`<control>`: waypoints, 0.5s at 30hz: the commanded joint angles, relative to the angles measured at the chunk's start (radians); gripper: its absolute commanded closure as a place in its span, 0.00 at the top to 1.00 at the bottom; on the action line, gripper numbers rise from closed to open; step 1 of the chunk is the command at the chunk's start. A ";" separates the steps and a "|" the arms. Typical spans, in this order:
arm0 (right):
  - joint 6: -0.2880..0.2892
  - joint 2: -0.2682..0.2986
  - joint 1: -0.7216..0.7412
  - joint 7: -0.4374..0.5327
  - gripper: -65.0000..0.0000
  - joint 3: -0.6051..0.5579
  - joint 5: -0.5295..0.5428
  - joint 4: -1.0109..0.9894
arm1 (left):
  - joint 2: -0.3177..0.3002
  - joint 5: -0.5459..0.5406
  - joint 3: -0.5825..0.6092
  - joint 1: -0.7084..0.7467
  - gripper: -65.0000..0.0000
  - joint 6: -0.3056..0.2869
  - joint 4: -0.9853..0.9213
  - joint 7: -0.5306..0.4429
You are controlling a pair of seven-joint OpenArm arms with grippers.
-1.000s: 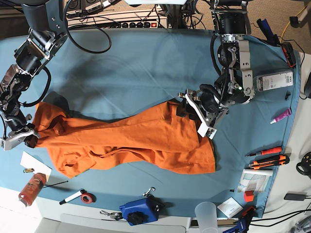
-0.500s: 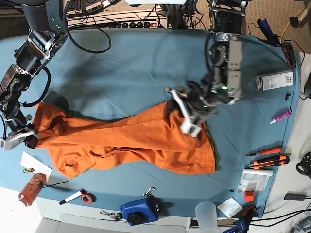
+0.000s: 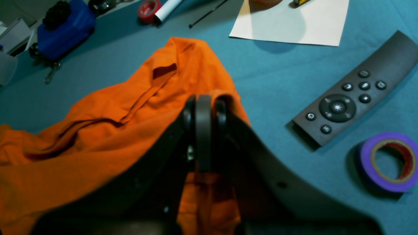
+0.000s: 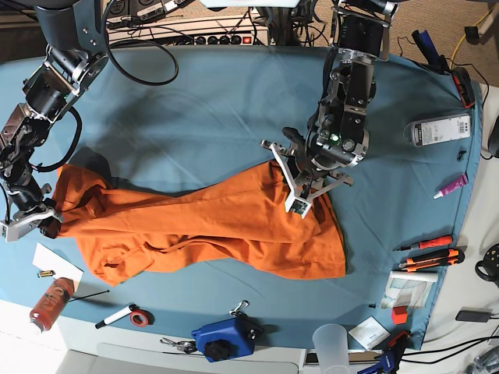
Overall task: Layout the t-shirt on the table in an organized manner, then fold the t-shirt properly
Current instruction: 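Lower the shirt edge with the left gripper onto the table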
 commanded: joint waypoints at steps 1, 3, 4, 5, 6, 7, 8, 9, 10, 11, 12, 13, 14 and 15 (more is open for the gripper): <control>0.006 0.027 0.027 0.022 0.00 0.002 0.024 0.015 | 0.003 0.001 0.003 -0.019 0.00 0.001 0.016 -0.018; 0.006 0.027 0.027 0.022 0.00 0.002 0.024 0.015 | 0.003 0.000 0.003 -0.019 0.00 0.001 0.019 -0.017; 0.006 0.027 0.027 0.022 0.00 0.002 0.024 0.015 | 0.003 0.000 0.003 -0.019 0.00 0.001 0.025 -0.014; 0.006 0.027 0.027 0.023 0.00 0.002 0.024 0.015 | 0.003 0.000 0.003 -0.019 0.00 0.001 0.037 -0.006; 0.006 0.027 0.027 0.023 0.00 0.002 0.024 0.015 | 0.003 0.000 0.003 -0.019 0.00 0.001 0.056 0.002; 0.006 0.027 0.027 0.023 0.00 0.002 0.024 0.015 | 0.003 0.000 0.003 -0.019 0.00 0.001 0.080 0.010; 0.006 0.027 0.027 0.024 0.00 0.002 0.024 0.015 | 0.003 0.000 0.003 -0.019 0.00 0.001 0.111 0.020; 0.006 0.027 0.027 0.024 0.00 0.002 0.024 0.015 | 0.003 0.000 0.003 -0.019 0.00 0.000 0.148 0.029; 0.006 0.027 0.027 0.025 0.00 0.002 0.024 0.015 | 0.003 0.001 0.003 -0.020 0.00 0.000 0.187 0.036; 0.006 0.027 0.027 0.026 0.00 0.002 0.024 0.015 | 0.003 0.001 0.003 -0.020 0.00 0.000 0.227 0.037; 0.006 0.027 0.027 0.026 0.00 0.002 0.024 0.015 | 0.002 0.001 0.003 -0.020 0.00 0.000 0.264 0.037; 0.006 0.027 0.027 0.026 0.00 0.002 0.024 0.015 | 0.001 0.001 0.003 -0.019 0.00 0.000 0.292 0.036; 0.006 0.027 0.027 0.025 0.00 0.002 0.024 0.015 | 0.000 0.001 0.003 -0.019 0.00 0.000 0.311 0.035; 0.006 0.027 0.027 0.025 0.00 0.002 0.024 0.015 | 0.000 0.004 0.003 -0.019 0.00 -0.001 0.323 0.035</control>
